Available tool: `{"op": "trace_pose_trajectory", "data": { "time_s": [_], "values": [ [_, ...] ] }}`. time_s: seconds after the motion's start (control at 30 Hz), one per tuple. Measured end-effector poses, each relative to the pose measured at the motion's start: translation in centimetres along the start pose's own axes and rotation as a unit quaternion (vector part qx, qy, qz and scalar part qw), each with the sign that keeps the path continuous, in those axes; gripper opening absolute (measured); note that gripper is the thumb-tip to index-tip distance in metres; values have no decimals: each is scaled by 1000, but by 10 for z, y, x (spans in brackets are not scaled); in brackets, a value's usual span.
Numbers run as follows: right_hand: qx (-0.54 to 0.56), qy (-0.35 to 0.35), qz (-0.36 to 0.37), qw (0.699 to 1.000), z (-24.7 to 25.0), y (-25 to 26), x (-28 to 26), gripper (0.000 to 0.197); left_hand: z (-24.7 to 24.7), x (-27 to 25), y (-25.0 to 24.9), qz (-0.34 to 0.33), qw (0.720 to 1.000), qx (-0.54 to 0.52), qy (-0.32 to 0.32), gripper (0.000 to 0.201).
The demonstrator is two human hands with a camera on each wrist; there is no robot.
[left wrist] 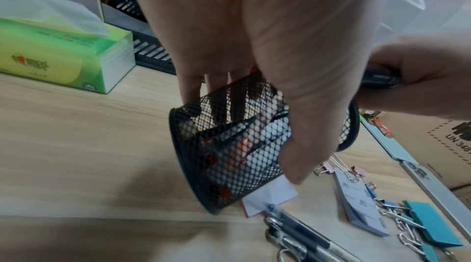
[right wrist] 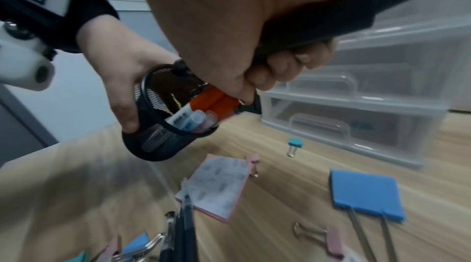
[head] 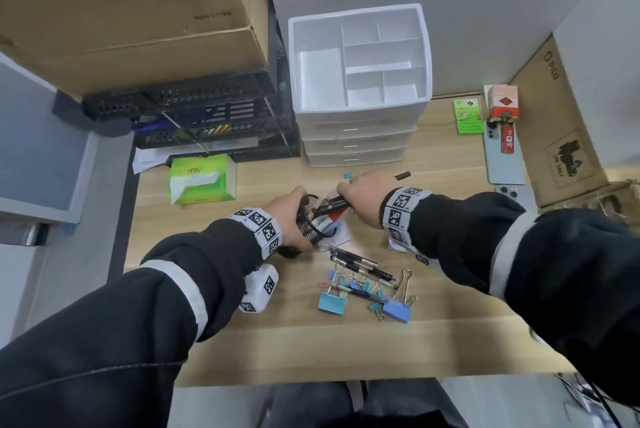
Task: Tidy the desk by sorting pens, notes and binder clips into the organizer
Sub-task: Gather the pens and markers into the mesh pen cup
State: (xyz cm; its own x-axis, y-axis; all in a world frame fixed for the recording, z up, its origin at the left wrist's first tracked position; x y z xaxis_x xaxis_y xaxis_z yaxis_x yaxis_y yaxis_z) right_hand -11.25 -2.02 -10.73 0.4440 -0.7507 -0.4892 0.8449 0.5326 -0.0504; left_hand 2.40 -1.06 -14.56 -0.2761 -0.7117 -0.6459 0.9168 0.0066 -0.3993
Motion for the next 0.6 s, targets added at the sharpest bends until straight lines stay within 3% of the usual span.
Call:
{"op": "trace_pose_trajectory", "data": {
  "time_s": [0.13, 0.3, 0.47, 0.6],
  "values": [
    [-58, -1, 20, 998, 9, 25, -1, 33, -7, -5, -8, -10, 1000, 25, 11, 83],
    [-50, -8, 83, 995, 12, 51, -7, 50, -15, -16, -14, -21, 999, 41, 15, 87],
    [-5, -1, 94, 996, 17, 48, -17, 53, -13, -27, -8, -12, 1000, 24, -3, 88],
    [85, -35, 79, 993, 18, 32, -20, 56, -10, -31, -5, -12, 1000, 4, -25, 82]
  ]
}}
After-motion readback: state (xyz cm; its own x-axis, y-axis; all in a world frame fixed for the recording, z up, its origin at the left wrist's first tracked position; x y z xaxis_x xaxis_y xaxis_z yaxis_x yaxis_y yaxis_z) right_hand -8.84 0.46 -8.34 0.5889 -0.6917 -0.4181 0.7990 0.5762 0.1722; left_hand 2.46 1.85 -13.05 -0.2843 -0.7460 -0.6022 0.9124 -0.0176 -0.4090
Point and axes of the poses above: each hand's wrist, its own x-axis towards the middle knuckle, its own z-axis out of the back of the hand, y = z × x, the point moved 9 cm from there along x, towards the middle knuckle, and after that the axes turned 3 degrees about -x, right-handed, at the moved point
